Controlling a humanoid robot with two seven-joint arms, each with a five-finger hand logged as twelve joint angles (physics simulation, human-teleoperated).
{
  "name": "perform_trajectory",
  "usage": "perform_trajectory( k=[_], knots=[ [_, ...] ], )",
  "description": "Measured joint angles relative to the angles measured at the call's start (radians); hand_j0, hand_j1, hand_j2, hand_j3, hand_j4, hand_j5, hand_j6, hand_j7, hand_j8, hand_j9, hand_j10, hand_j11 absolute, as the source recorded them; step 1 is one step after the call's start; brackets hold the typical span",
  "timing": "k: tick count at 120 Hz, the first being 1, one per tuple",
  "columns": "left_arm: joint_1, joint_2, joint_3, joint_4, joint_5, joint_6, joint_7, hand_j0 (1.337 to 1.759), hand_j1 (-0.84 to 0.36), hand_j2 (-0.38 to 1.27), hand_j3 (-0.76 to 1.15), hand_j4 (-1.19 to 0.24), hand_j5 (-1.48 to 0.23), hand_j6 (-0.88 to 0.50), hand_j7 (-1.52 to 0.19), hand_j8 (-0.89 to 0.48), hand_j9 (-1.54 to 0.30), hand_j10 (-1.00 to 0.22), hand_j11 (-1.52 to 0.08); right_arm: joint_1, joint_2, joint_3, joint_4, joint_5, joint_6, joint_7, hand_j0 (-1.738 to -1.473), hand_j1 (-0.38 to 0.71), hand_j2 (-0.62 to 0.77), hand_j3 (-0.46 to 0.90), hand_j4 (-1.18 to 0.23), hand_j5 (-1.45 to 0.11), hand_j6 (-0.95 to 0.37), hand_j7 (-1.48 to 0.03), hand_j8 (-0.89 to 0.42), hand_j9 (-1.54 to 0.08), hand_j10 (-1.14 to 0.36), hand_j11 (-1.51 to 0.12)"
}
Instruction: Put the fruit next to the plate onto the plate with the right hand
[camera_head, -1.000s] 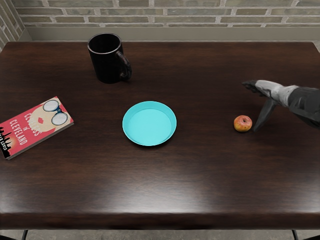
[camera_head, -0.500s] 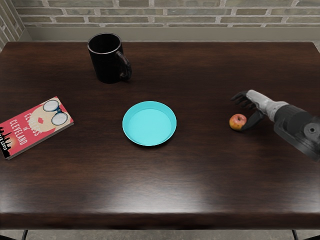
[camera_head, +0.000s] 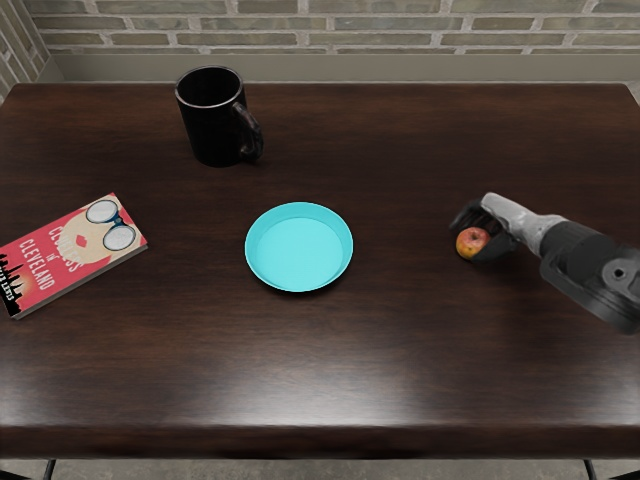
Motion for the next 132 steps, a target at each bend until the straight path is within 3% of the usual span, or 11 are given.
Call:
perform_trajectory(
  k=[36, 59, 89, 132],
  knots=[
    [0.000, 0.000, 0.000, 0.000, 0.000, 0.000, 0.000, 1.658, 0.07, 0.05, 0.00, -0.23, -0.30, -0.23, -0.30, -0.23, -0.30, -0.23, -0.30, 0.000, 0.005, -0.004, 0.000, -0.009, -0.001, -0.001, -1.647, 0.32, 0.08, 0.00, -0.71, -0.57, -0.46, -0.74, -0.40, -0.69, -0.55, -0.72],
    [-0.001, 0.000, 0.000, 0.000, 0.000, 0.000, 0.000, 1.658, 0.07, 0.05, 0.00, -0.23, -0.30, -0.23, -0.30, -0.23, -0.30, -0.23, -0.30, 0.006, -0.009, 0.009, 0.013, 0.027, 0.009, 0.003, -1.653, 0.29, 0.14, 0.00, -0.64, -0.68, -0.50, -0.75, -0.40, -0.75, -0.56, -0.75],
    [0.000, 0.000, 0.000, 0.000, 0.000, 0.000, 0.000, 1.658, 0.07, 0.05, 0.00, -0.23, -0.30, -0.23, -0.30, -0.23, -0.30, -0.23, -0.30, 0.014, -0.044, 0.049, 0.093, 0.059, 0.017, 0.000, -1.657, 0.26, 0.21, 0.00, -0.61, -0.76, -0.57, -0.77, -0.45, -0.78, -0.62, -0.78],
    [0.000, 0.000, 0.000, 0.000, 0.000, 0.000, 0.000, 1.658, 0.07, 0.05, 0.00, -0.23, -0.30, -0.23, -0.30, -0.23, -0.30, -0.23, -0.30, 0.026, -0.010, 0.100, 0.132, 0.067, 0.060, -0.004, -1.658, 0.27, 0.25, 0.00, -0.61, -0.82, -0.58, -0.81, -0.46, -0.82, -0.62, -0.82]
  ],
)
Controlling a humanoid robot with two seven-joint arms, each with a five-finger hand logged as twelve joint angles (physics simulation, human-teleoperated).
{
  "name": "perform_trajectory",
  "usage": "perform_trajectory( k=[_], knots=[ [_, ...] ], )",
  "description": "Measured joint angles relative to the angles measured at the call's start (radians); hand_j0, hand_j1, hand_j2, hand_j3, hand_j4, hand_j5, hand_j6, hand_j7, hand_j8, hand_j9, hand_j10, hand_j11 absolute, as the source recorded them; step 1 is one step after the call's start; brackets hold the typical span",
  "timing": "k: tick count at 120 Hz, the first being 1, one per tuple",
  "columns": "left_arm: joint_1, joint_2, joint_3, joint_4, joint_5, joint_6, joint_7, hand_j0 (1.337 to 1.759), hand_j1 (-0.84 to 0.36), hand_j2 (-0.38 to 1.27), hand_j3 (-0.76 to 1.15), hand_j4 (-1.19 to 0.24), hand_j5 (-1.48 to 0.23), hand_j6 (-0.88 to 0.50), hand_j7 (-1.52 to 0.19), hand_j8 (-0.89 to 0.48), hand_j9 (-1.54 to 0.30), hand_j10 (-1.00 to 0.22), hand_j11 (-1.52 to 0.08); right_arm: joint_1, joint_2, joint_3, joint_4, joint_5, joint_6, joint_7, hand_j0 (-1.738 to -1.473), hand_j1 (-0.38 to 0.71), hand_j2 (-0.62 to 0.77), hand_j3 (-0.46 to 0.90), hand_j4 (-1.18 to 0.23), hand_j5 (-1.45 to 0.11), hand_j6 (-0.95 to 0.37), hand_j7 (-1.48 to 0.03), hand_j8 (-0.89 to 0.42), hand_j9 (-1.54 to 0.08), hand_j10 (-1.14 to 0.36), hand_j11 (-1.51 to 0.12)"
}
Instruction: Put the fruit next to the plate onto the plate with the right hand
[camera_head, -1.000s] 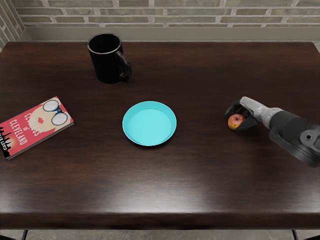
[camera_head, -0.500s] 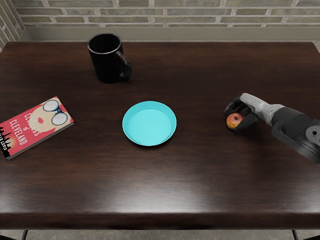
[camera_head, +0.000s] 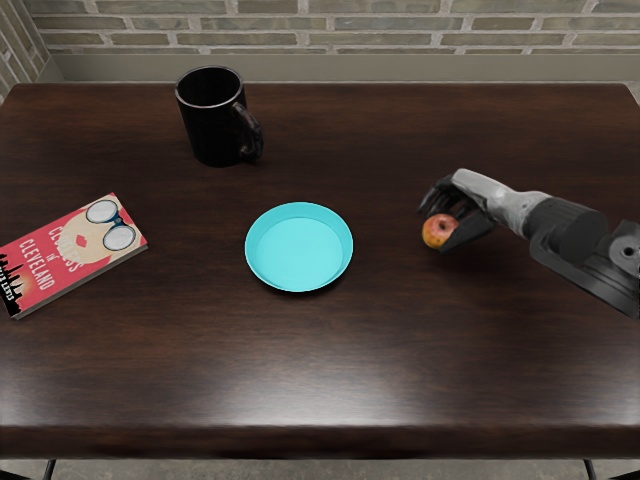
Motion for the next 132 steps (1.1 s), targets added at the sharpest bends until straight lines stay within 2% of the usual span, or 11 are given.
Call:
perform_trajectory(
  k=[13, 45, 83, 132],
  knots=[
    [0.000, 0.000, 0.000, 0.000, 0.000, 0.000, 0.000, 1.658, 0.07, 0.05, 0.00, -0.23, -0.30, -0.23, -0.30, -0.23, -0.30, -0.23, -0.30, 0.001, 0.018, 0.002, 0.001, 0.001, 0.000, -0.002, -1.658, 0.27, 0.27, 0.00, -0.62, -0.83, -0.58, -0.82, -0.45, -0.83, -0.62, -0.83],
    [0.000, 0.000, 0.000, 0.000, 0.000, 0.000, 0.000, 1.658, 0.07, 0.05, 0.00, -0.23, -0.30, -0.23, -0.30, -0.23, -0.30, -0.23, -0.30, 0.002, 0.073, 0.024, -0.002, 0.001, 0.000, -0.039, -1.658, 0.28, 0.30, 0.00, -0.63, -0.85, -0.58, -0.83, -0.45, -0.85, -0.62, -0.85],
    [0.000, 0.000, 0.000, 0.000, 0.000, 0.000, 0.000, 1.658, 0.07, 0.05, 0.00, -0.23, -0.30, -0.23, -0.30, -0.23, -0.30, -0.23, -0.30, 0.045, 0.175, 0.044, -0.039, -0.001, -0.003, -0.118, -1.658, 0.30, 0.33, 0.00, -0.63, -0.85, -0.57, -0.84, -0.45, -0.84, -0.61, -0.84],
    [0.000, 0.000, 0.000, 0.000, 0.000, 0.000, 0.000, 1.658, 0.07, 0.05, 0.00, -0.23, -0.30, -0.23, -0.30, -0.23, -0.30, -0.23, -0.30, 0.071, 0.294, 0.044, -0.100, -0.002, -0.008, -0.130, -1.658, 0.30, 0.35, 0.00, -0.64, -0.85, -0.58, -0.84, -0.46, -0.84, -0.62, -0.84]
  ],
)
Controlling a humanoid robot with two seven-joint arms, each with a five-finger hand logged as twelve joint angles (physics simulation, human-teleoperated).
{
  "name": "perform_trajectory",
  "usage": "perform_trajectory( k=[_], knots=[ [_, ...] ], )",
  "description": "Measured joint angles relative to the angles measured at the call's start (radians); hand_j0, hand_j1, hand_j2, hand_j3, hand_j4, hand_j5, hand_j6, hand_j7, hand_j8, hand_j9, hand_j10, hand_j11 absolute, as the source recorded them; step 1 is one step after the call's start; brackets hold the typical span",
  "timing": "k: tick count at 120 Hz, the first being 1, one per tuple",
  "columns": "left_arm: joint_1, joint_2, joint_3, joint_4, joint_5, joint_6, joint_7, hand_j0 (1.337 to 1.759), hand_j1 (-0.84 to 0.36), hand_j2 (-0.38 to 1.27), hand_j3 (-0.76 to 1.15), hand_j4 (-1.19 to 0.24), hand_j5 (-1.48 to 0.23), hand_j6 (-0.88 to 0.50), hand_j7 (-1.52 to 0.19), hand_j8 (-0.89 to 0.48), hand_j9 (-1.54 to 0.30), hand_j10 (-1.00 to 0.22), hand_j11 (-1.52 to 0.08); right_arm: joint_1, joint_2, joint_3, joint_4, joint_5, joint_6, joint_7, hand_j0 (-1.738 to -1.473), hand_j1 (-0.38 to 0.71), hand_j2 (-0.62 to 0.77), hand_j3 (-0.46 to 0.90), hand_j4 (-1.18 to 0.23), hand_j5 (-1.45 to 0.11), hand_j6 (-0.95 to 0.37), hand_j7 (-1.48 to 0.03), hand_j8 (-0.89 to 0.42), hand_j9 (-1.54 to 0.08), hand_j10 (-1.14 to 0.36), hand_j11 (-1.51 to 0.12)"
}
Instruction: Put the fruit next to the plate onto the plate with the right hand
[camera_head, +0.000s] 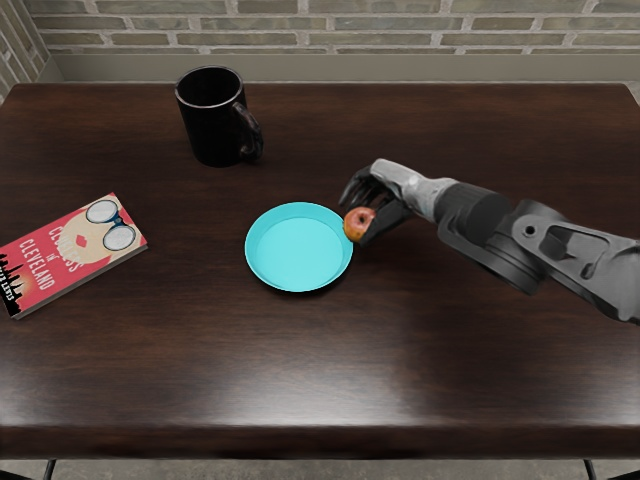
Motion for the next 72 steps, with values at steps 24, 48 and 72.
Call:
perform_trajectory(
  k=[24, 48, 72],
  knots=[
    [0.001, 0.000, 0.000, 0.000, 0.000, 0.000, 0.000, 1.658, 0.07, 0.05, 0.00, -0.23, -0.30, -0.23, -0.30, -0.23, -0.30, -0.23, -0.30, 0.016, 0.077, -0.008, -0.048, -0.004, 0.000, 0.000, -1.658, 0.30, 0.34, 0.00, -0.64, -0.86, -0.57, -0.85, -0.45, -0.85, -0.61, -0.85],
    [0.000, 0.000, 0.000, 0.000, 0.000, 0.000, 0.000, 1.658, 0.07, 0.05, 0.00, -0.23, -0.30, -0.23, -0.30, -0.23, -0.30, -0.23, -0.30, 0.008, 0.115, -0.022, -0.065, -0.010, -0.004, 0.000, -1.658, 0.30, 0.36, 0.00, -0.65, -0.87, -0.58, -0.86, -0.46, -0.86, -0.61, -0.86],
    [0.001, 0.000, 0.000, 0.000, 0.000, 0.000, 0.000, 1.658, 0.07, 0.05, 0.00, -0.23, -0.30, -0.23, -0.30, -0.23, -0.30, -0.23, -0.30, -0.008, 0.158, -0.049, -0.072, -0.013, -0.012, 0.000, -1.658, 0.32, 0.40, 0.00, -0.66, -0.90, -0.58, -0.88, -0.44, -0.89, -0.61, -0.89]
  ],
)
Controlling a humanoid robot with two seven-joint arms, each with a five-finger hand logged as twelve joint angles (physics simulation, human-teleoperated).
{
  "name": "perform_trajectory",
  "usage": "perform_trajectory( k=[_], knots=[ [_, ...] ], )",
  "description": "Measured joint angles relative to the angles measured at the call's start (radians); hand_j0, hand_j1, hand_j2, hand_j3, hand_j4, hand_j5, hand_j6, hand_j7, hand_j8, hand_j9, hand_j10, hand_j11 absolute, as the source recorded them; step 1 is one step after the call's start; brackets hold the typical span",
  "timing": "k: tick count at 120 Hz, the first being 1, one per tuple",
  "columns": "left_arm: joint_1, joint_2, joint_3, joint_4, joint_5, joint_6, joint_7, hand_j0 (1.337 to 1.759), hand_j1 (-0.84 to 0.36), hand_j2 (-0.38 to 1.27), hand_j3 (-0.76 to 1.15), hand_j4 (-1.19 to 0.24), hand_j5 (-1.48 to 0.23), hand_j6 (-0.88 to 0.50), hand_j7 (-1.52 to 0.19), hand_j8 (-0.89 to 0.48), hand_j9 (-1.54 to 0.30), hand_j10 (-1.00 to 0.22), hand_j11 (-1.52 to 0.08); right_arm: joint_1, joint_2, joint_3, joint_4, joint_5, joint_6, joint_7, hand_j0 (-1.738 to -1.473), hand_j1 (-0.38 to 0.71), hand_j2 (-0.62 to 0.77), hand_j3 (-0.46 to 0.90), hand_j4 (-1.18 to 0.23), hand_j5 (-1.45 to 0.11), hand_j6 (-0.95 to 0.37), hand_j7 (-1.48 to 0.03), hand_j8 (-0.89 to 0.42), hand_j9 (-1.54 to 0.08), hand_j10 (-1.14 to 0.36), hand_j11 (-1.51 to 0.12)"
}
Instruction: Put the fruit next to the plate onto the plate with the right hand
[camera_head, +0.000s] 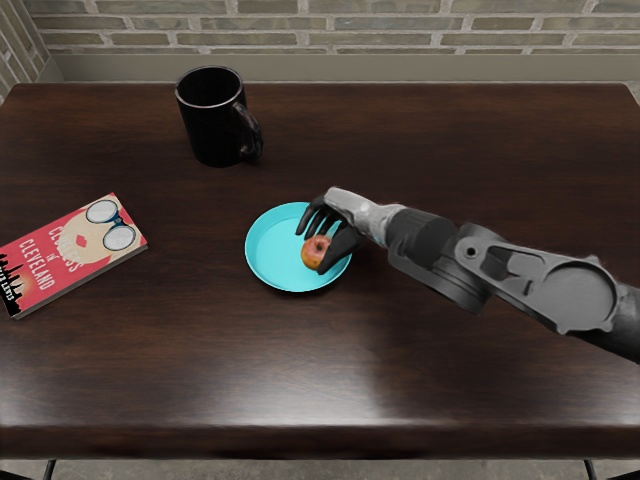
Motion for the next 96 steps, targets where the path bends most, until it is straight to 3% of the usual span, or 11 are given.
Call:
perform_trajectory(
  k=[11, 22, 33, 55, 63, 84, 96],
  knots=[
    [-0.001, 0.000, 0.000, 0.000, 0.000, 0.000, 0.000, 1.658, 0.07, 0.05, 0.00, -0.23, -0.30, -0.23, -0.30, -0.23, -0.30, -0.23, -0.30, -0.002, 0.015, -0.012, -0.004, -0.001, -0.002, 0.000, -1.658, 0.30, 0.36, 0.00, -0.64, -0.86, -0.56, -0.84, -0.44, -0.85, -0.59, -0.85],
    [-0.001, 0.000, 0.000, 0.000, 0.000, 0.000, 0.000, 1.658, 0.07, 0.05, 0.00, -0.23, -0.30, -0.23, -0.30, -0.23, -0.30, -0.23, -0.30, -0.007, 0.030, -0.015, -0.004, 0.000, -0.052, 0.003, -1.658, 0.09, 0.22, 0.00, -0.43, -0.58, -0.38, -0.57, -0.30, -0.57, -0.40, -0.57],
    [-0.001, 0.000, 0.000, 0.000, 0.000, 0.000, 0.000, 1.658, 0.07, 0.05, 0.00, -0.23, -0.30, -0.23, -0.30, -0.23, -0.30, -0.23, -0.30, -0.013, 0.025, -0.012, 0.003, 0.001, -0.081, 0.003, -1.658, -0.05, 0.14, 0.00, -0.29, -0.39, -0.26, -0.38, -0.21, -0.38, -0.27, -0.38],
    [-0.001, 0.000, 0.000, 0.000, 0.000, 0.000, 0.000, 1.658, 0.07, 0.05, 0.00, -0.23, -0.30, -0.23, -0.30, -0.23, -0.30, -0.23, -0.30, -0.014, -0.120, 0.049, 0.103, 0.087, -0.003, 0.019, -1.658, -0.20, 0.05, 0.00, -0.14, -0.19, -0.13, -0.18, -0.11, -0.19, -0.13, -0.18],
    [-0.001, 0.000, 0.001, -0.003, 0.002, 0.000, 0.000, 1.658, 0.07, 0.05, 0.00, -0.23, -0.30, -0.23, -0.30, -0.23, -0.30, -0.23, -0.30, -0.016, -0.210, 0.102, 0.120, 0.197, 0.134, 0.082, -1.658, -0.23, 0.04, 0.00, -0.11, -0.15, -0.10, -0.15, -0.09, -0.15, -0.11, -0.15],
    [0.018, 0.000, 0.003, -0.005, 0.005, 0.000, 0.000, 1.658, 0.07, 0.05, 0.00, -0.23, -0.30, -0.23, -0.30, -0.23, -0.30, -0.23, -0.30, -0.027, -0.510, 0.163, 0.043, 0.488, 0.572, 0.351, -1.658, -0.27, 0.01, 0.00, -0.07, -0.09, -0.07, -0.09, -0.06, -0.09, -0.07, -0.09],
    [0.019, 0.000, 0.003, -0.007, 0.006, 0.000, 0.000, 1.658, 0.07, 0.05, 0.00, -0.23, -0.30, -0.23, -0.30, -0.23, -0.30, -0.23, -0.30, -0.035, -0.609, 0.171, -0.023, 0.582, 0.666, 0.430, -1.658, -0.28, 0.00, 0.00, -0.06, -0.08, -0.06, -0.08, -0.05, -0.08, -0.06, -0.08]
  ],
)
